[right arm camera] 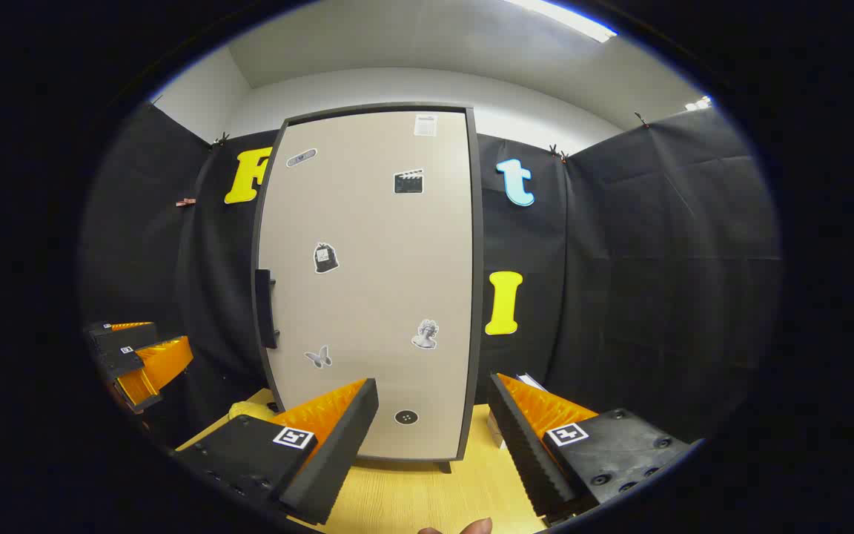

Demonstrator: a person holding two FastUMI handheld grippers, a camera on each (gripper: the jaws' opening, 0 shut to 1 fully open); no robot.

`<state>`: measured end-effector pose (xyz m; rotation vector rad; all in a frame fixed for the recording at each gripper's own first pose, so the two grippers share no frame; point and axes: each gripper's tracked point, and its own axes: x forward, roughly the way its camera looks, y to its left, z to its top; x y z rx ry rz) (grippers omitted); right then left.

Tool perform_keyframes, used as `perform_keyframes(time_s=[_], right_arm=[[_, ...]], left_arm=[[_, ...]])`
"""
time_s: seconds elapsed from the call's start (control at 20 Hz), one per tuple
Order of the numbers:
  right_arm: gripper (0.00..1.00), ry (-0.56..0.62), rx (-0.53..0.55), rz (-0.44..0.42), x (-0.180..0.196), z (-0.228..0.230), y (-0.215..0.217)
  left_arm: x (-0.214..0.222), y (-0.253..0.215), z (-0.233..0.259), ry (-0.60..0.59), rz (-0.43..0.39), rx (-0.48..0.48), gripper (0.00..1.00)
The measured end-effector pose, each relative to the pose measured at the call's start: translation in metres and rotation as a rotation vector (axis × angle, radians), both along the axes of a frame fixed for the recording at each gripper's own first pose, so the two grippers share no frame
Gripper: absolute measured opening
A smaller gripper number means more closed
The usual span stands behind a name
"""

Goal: Open the cabinet door with the right hand, grasp the bottle in the cabinet with the left hand and place it on the coaster, then close the cabinet door with the right hand.

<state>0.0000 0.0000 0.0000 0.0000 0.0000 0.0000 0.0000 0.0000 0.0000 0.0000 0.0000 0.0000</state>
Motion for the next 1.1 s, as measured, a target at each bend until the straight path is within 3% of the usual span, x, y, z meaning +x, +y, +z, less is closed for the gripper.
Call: perform_keyframes(time_s=[1.1], right_arm=[[0.98, -0.008, 0.012, 0.014, -0.015, 0.002, 0.012]], left_arm=[[-0.012, 0.006, -0.001, -0.019, -0.007, -0.002, 0.95]])
